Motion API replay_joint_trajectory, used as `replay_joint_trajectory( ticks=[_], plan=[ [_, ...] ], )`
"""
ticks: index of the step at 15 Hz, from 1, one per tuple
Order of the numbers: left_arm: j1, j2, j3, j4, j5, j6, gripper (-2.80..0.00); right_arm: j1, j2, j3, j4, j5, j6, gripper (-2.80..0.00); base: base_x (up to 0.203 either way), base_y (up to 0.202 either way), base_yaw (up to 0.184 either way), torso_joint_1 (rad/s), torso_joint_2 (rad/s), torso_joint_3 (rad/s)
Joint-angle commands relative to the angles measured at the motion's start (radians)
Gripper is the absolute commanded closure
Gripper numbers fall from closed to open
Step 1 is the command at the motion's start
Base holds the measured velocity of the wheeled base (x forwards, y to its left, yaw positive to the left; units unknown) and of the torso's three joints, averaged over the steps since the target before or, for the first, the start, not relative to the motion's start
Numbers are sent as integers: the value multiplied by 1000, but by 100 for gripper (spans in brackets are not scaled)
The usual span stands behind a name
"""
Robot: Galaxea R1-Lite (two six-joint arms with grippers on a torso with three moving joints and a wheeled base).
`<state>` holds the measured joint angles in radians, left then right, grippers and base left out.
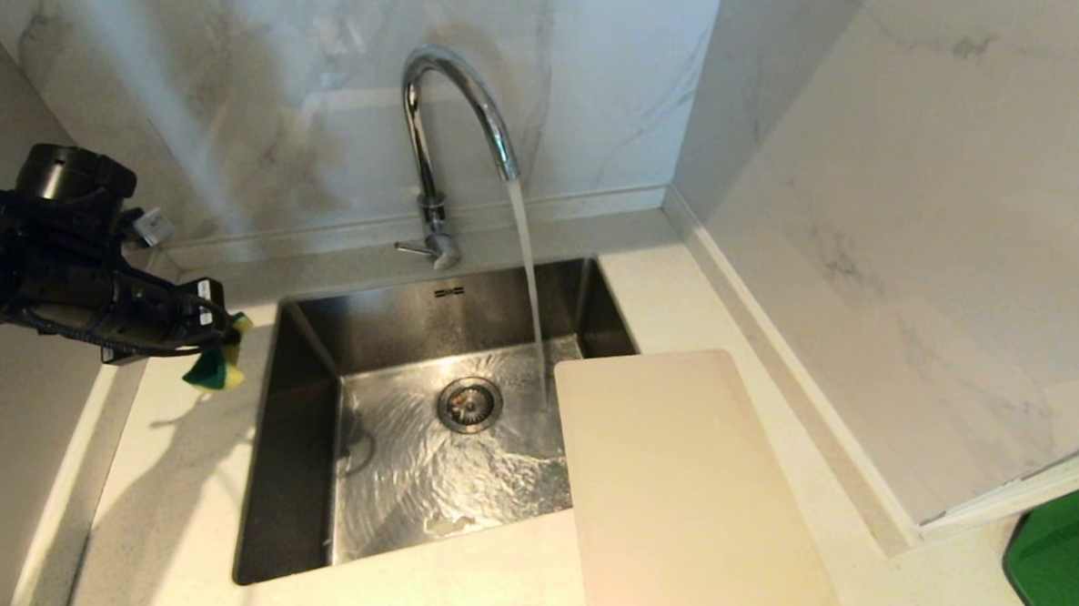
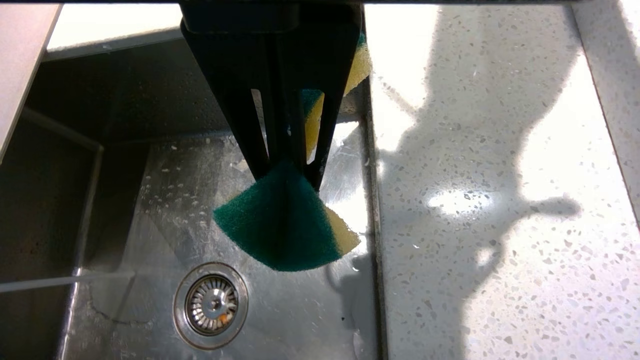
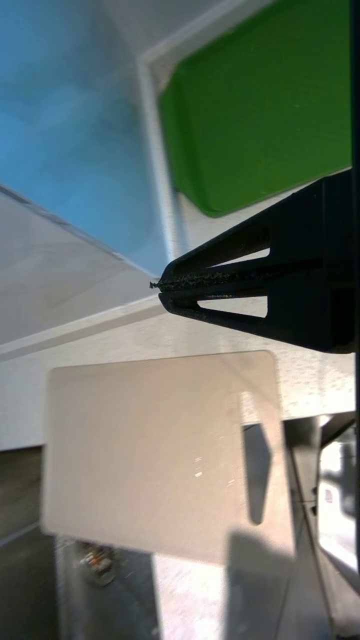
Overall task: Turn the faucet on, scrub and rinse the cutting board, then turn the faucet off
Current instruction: Put down the cleaning cloth
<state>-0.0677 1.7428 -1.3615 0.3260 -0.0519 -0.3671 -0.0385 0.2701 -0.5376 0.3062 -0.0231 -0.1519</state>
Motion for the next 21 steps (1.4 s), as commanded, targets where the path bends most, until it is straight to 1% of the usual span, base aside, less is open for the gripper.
replay_joint_trajectory(
  ticks=[1,3,4,5,7,10,11,12,13,14,15,16,17,18,19,21],
  plan=[
    [0,4,4,1,-2,-4,0,3,-28,60,2,-32,1,0,0,0,0,0,0,0],
    [0,23,2,-2,0,-3,0,3,-28,101,6,-81,-10,0,0,0,0,0,0,0],
    [0,32,-2,-4,0,-3,0,3,-28,122,7,-90,-53,0,0,0,0,0,0,0],
    [-1,38,-4,-7,-1,-1,0,3,-24,142,6,-104,-59,0,0,0,0,0,0,0],
    [-3,41,-4,-7,-5,-4,0,2,-22,152,7,-144,-54,0,0,0,0,0,0,0],
    [-3,47,-5,-8,-6,-4,0,-1,-8,171,-1,-145,-47,0,0,0,0,0,0,0],
    [-3,46,-4,-8,-6,-6,0,-1,-8,215,-22,-145,-38,0,0,0,0,0,0,0],
    [-3,43,-3,-8,-6,-7,0,-1,-11,276,-85,-143,-31,0,0,0,0,0,0,0],
    [-3,42,-1,-8,-6,-9,0,0,-14,358,-180,-141,-29,0,0,0,0,0,0,0],
    [-3,43,1,-8,-5,-7,0,0,-17,455,-300,-126,-27,0,0,0,0,0,0,0],
    [-3,43,1,-8,-5,-7,0,1,-20,516,-388,-91,-17,0,0,0,0,0,0,0],
    [-3,44,1,-8,-6,-7,0,2,-24,546,-423,-36,26,0,0,0,0,0,0,0],
    [-12,46,-1,-8,-6,-9,0,3,-28,542,-404,15,55,0,0,0,0,0,0,0],
    [-14,47,1,-8,-6,-10,0,5,-34,540,-328,29,42,0,0,0,0,0,0,0],
    [-16,47,2,-8,-6,-17,0,16,-63,538,-292,61,24,0,0,0,0,0,0,0],
    [-15,52,1,-10,-6,-18,0,26,-80,538,-292,77,26,0,0,0,0,0,0,0]
  ],
)
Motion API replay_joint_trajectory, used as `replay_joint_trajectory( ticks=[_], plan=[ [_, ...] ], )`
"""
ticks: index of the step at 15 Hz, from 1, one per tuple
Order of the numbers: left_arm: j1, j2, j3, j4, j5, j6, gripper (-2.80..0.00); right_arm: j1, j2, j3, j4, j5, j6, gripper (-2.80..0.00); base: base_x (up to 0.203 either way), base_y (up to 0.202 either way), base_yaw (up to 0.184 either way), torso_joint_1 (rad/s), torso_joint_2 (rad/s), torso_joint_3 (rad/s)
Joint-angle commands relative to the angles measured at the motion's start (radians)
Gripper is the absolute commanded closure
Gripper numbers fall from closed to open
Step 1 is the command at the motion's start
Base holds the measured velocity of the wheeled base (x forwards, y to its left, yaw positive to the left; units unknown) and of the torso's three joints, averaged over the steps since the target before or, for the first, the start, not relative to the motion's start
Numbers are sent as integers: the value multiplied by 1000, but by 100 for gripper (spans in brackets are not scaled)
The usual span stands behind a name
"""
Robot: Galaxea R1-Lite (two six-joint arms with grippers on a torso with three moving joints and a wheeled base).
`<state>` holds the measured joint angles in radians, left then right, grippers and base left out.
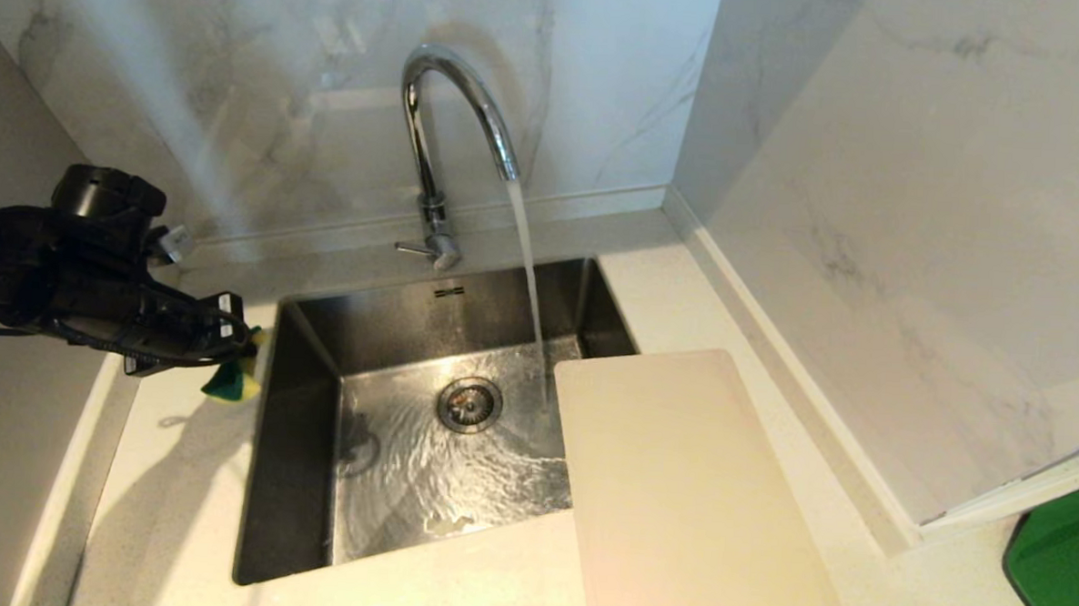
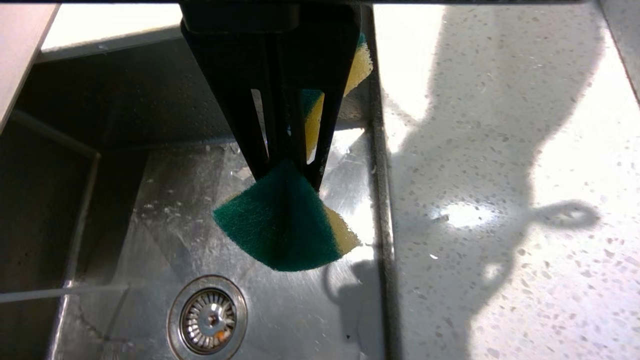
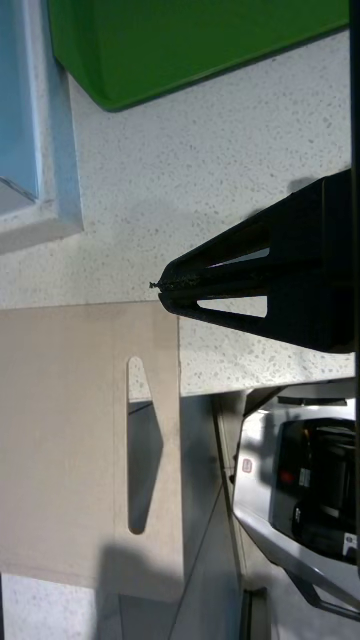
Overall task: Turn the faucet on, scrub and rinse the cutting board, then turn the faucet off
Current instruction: Put down the cleaning cloth
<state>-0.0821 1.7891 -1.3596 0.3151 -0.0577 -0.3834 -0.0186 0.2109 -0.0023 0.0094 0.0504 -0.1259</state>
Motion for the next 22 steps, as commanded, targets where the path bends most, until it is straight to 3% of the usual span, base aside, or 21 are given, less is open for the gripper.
replay_joint_trajectory(
  ticks=[1,8,17,22],
  plan=[
    [-1,6,-1,1,-1,-3,0,6,-21,2,4,3,3,0,0,0,0,0,0,0],
    [1,5,0,1,-1,-3,0,14,-211,2,-3,-49,115,0,0,0,0,0,0,0],
    [15,50,-28,14,9,11,0,14,-211,2,-3,-47,115,0,0,0,0,0,0,0],
    [37,149,-111,116,116,34,0,14,-211,2,-3,-47,114,0,0,0,0,0,0,0]
  ],
)
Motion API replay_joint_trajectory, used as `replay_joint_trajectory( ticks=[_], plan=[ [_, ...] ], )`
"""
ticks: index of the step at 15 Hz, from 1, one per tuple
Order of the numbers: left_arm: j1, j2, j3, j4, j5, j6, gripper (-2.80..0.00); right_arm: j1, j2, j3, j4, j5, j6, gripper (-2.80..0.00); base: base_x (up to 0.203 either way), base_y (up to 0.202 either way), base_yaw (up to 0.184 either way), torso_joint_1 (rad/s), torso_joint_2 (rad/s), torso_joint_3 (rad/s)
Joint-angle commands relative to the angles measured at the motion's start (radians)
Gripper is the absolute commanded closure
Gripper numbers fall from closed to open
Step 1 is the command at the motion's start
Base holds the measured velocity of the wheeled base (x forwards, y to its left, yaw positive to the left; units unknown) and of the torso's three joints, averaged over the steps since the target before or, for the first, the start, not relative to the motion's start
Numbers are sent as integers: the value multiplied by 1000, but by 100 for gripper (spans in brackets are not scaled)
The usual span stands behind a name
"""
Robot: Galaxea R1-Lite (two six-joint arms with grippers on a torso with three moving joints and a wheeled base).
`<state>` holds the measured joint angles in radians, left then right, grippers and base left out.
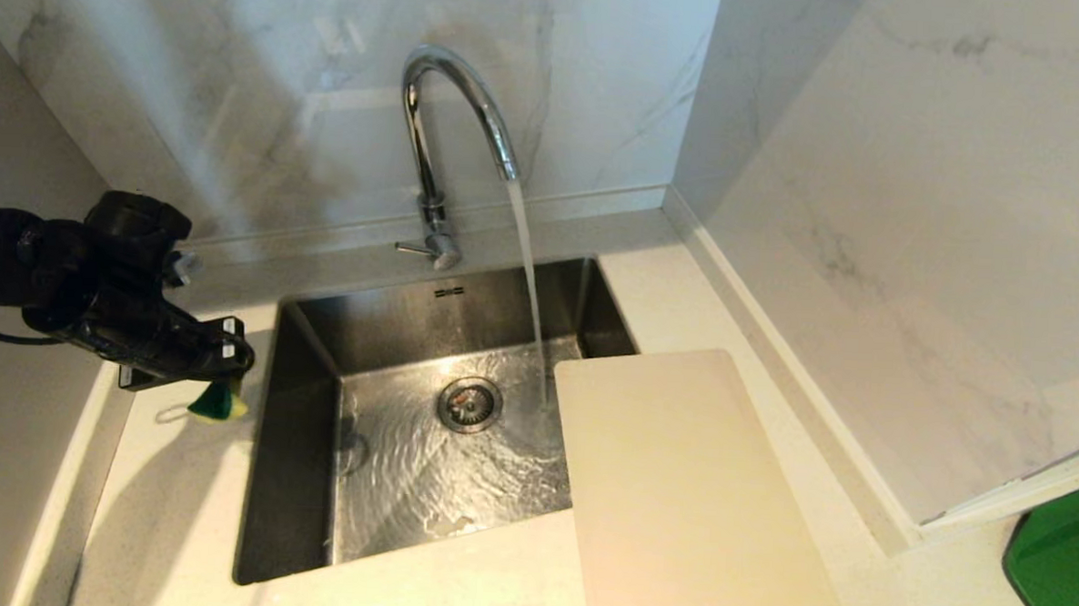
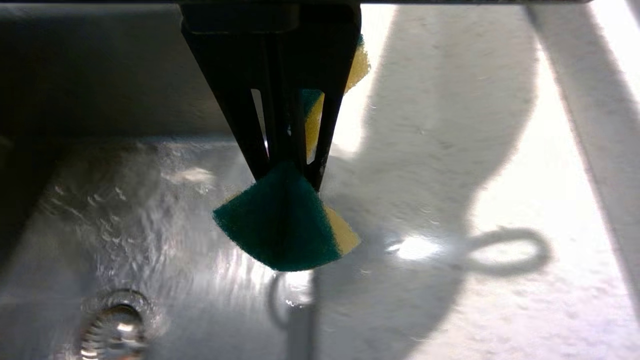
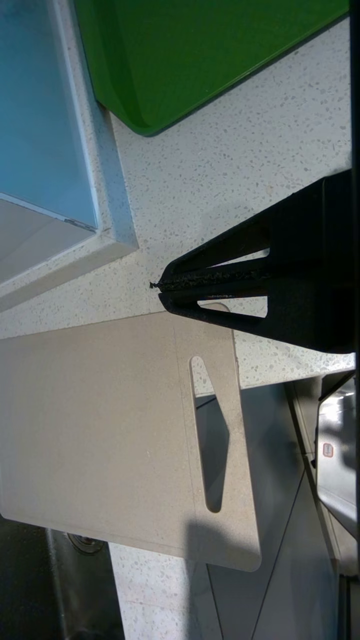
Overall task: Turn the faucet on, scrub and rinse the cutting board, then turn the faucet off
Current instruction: Put down the cleaning cloth
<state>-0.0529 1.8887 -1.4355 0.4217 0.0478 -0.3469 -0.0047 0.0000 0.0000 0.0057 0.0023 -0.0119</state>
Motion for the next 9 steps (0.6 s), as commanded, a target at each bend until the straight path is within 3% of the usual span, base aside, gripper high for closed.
replay_joint_trajectory(
  ticks=[1,5,9],
  plan=[
    [12,70,-71,15,14,-6,0,0,0,0,0,1,0,0,0,0,0,0,0,0],
    [20,148,-137,17,16,-23,0,0,0,0,0,1,0,0,0,0,0,0,0,0],
    [93,228,-170,8,7,-22,0,0,0,0,0,1,0,0,0,0,0,0,0,0]
  ],
)
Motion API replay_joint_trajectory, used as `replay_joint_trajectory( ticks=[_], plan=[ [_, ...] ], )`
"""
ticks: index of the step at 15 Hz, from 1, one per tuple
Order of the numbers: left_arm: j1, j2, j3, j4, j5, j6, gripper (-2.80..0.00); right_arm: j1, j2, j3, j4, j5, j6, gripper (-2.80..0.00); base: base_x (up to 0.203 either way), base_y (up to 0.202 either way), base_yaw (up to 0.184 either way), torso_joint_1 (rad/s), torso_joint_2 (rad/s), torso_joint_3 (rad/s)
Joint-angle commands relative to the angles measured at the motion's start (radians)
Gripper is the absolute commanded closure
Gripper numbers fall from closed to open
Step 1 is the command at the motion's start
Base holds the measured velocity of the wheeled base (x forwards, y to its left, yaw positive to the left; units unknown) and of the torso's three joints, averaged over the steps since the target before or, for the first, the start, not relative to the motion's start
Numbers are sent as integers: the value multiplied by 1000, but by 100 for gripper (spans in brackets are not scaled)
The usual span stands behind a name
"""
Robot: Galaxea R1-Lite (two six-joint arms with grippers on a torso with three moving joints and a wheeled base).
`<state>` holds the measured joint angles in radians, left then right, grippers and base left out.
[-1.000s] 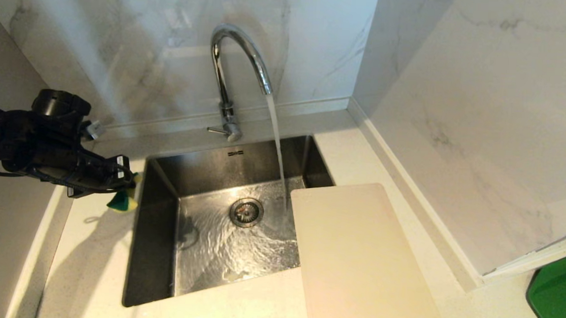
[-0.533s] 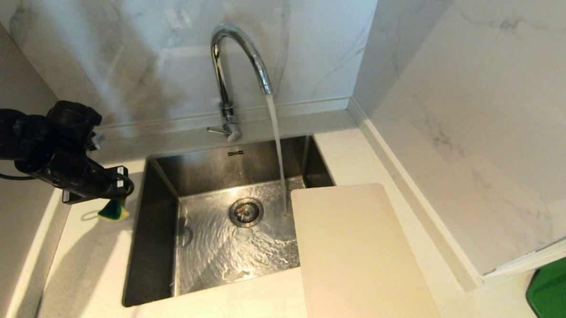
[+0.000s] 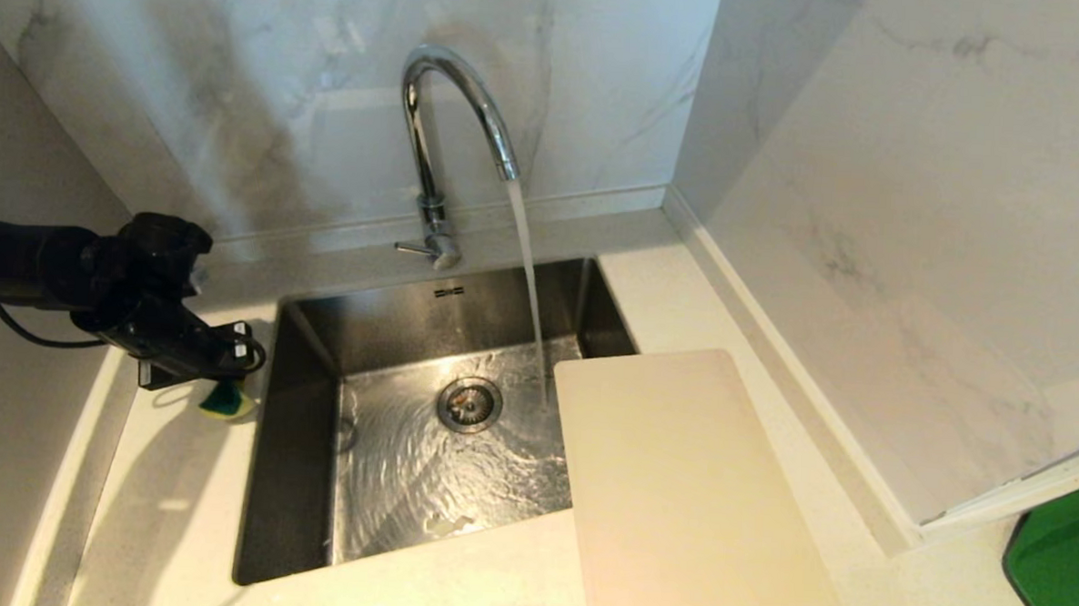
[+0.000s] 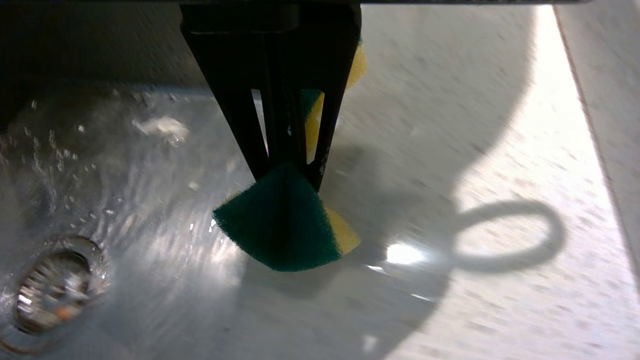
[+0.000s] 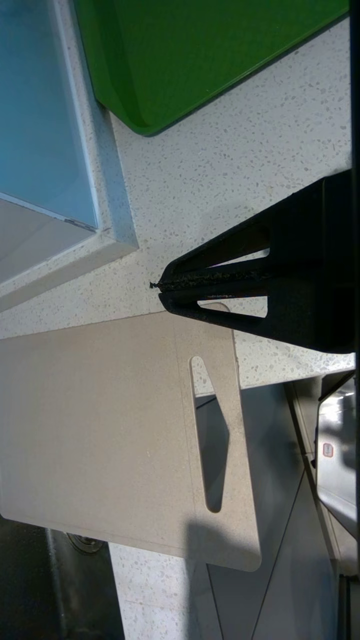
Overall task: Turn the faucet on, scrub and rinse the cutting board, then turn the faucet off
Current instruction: Put down the cleaning cloth
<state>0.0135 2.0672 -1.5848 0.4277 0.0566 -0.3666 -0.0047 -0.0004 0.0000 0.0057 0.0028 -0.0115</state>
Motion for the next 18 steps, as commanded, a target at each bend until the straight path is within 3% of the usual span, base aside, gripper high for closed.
replay_joint_trajectory(
  ticks=[1,6,7,18],
  plan=[
    [42,54,-32,2,-4,-3,0,0,0,0,0,0,-1,0,0,0,0,0,0,0],
    [62,70,-60,2,-3,3,0,0,0,0,0,0,-1,0,0,0,0,0,0,0],
    [62,67,-58,2,-3,3,-280,0,0,0,0,0,-1,0,0,0,0,0,0,0],
    [59,-80,-52,10,-10,0,-280,0,0,0,0,0,0,0,0,0,0,0,0,0]
  ],
)
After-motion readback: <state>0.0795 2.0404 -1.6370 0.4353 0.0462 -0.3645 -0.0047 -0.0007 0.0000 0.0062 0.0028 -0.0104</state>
